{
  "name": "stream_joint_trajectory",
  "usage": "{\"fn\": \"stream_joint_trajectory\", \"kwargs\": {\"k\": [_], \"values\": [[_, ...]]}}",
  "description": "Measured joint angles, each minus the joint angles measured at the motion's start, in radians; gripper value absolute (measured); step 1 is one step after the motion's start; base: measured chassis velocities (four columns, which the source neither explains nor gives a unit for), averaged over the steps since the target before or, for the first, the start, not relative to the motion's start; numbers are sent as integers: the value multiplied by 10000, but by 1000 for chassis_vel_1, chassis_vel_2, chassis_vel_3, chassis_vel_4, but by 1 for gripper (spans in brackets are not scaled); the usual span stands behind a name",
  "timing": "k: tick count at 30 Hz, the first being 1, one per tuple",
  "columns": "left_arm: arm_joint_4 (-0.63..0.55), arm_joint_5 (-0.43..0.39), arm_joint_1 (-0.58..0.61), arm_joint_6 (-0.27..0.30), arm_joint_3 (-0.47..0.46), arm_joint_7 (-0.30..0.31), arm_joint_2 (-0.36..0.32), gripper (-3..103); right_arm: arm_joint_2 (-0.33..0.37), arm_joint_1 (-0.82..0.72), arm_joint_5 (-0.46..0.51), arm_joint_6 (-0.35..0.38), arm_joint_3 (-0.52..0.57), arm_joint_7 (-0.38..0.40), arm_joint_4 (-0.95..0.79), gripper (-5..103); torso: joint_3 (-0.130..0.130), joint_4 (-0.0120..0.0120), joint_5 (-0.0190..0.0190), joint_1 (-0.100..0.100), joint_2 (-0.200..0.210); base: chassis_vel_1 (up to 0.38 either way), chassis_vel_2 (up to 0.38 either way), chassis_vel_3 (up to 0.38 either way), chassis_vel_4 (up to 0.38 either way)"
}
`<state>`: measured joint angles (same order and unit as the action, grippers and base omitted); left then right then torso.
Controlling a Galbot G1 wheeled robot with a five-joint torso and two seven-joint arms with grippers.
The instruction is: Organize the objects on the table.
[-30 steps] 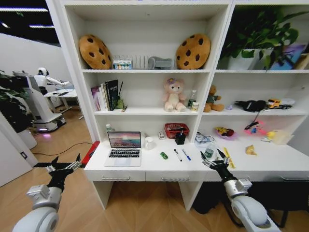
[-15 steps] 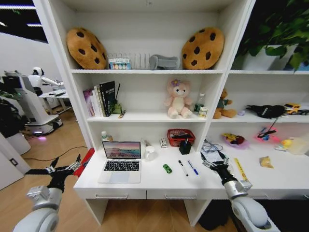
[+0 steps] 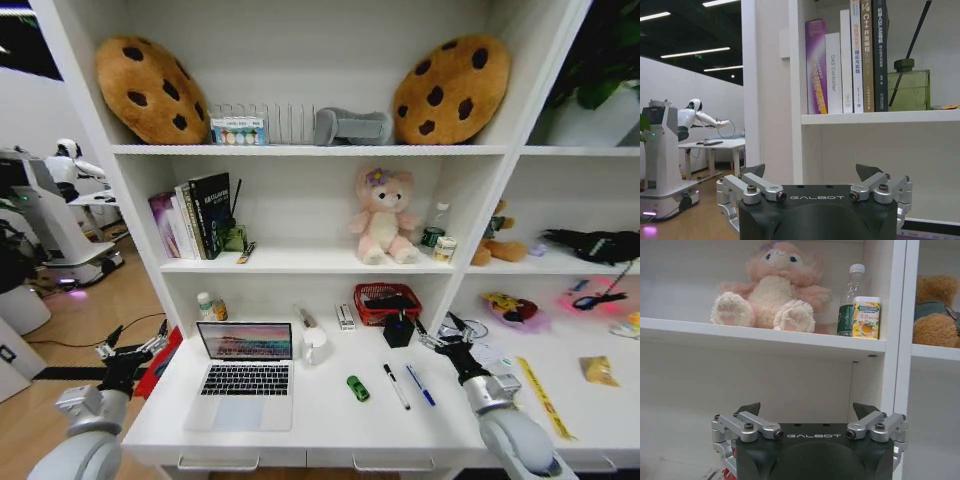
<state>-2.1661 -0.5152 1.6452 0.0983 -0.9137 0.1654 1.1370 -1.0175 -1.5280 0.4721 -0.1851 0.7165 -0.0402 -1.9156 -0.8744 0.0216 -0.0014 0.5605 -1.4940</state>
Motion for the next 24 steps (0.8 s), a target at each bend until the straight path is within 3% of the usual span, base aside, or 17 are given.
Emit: {"fn": "stream_joint_trajectory", "kwargs": {"k": [4, 8, 9, 12, 13, 14, 16, 18, 19, 20, 22, 24], "values": [[7, 4, -27, -2, 38, 17, -3, 99, -49, -110, -66, -113, -39, 31, -81, 100, -1, 0, 23, 3, 1, -180, 175, 190, -168], [27, -21, -69, -28, 96, 70, -5, 100, -66, -186, -300, -231, -40, 41, -87, 100, -3, 4, 10, 9, 4, -109, 95, 66, -95], [44, 36, -75, -52, 120, 107, -7, 98, -67, -198, -350, -246, -40, 58, -80, 100, -3, -11, 19, 8, 4, 5, 50, 32, -50], [81, 218, -70, -86, 159, 140, -9, 93, -91, -226, -418, -257, -40, 85, -67, 100, 0, -3, 10, 2, 3, 4, 34, 5, 8], [105, 373, -43, -127, 178, 168, -7, 82, -147, -269, -494, -273, -40, 101, -65, 100, 2, -2, 13, -6, -1, 28, -57, -32, 14], [105, 373, -43, -127, 178, 168, -7, 82, -147, -269, -494, -273, -40, 101, -65, 100, 2, -2, 13, -6, -1, 28, -57, -32, 14], [110, 419, 17, -129, 179, 155, -5, 72, -273, -364, -625, -289, -49, 108, -95, 100, 2, 3, 14, -7, -2, 19, -61, -45, 25], [105, 420, 55, -130, 165, 122, -19, 72, -376, -447, -690, -313, -57, 111, -148, 100, 2, 1, 12, -8, -2, 5, -31, -25, 18], [70, 406, 91, -131, 137, 68, -59, 60, -494, -562, -752, -346, -65, 115, -197, 100, 2, 0, 14, -8, -2, 0, 0, 0, 0], [70, 406, 91, -131, 137, 68, -59, 60, -494, -562, -752, -346, -65, 115, -197, 100, 2, 0, 14, -8, -2, 0, 0, 0, 0], [6, 363, 136, -134, 103, -34, -150, 49, -695, -715, -850, -427, -67, 118, -226, 100, 1, -1, 14, -4, -1, 0, 0, 0, 0], [-10, 345, 151, -134, 99, -63, -177, 49, -729, -737, -863, -441, -66, 119, -226, 100, 1, -1, 13, -3, -1, 0, 0, 0, 0]]}}
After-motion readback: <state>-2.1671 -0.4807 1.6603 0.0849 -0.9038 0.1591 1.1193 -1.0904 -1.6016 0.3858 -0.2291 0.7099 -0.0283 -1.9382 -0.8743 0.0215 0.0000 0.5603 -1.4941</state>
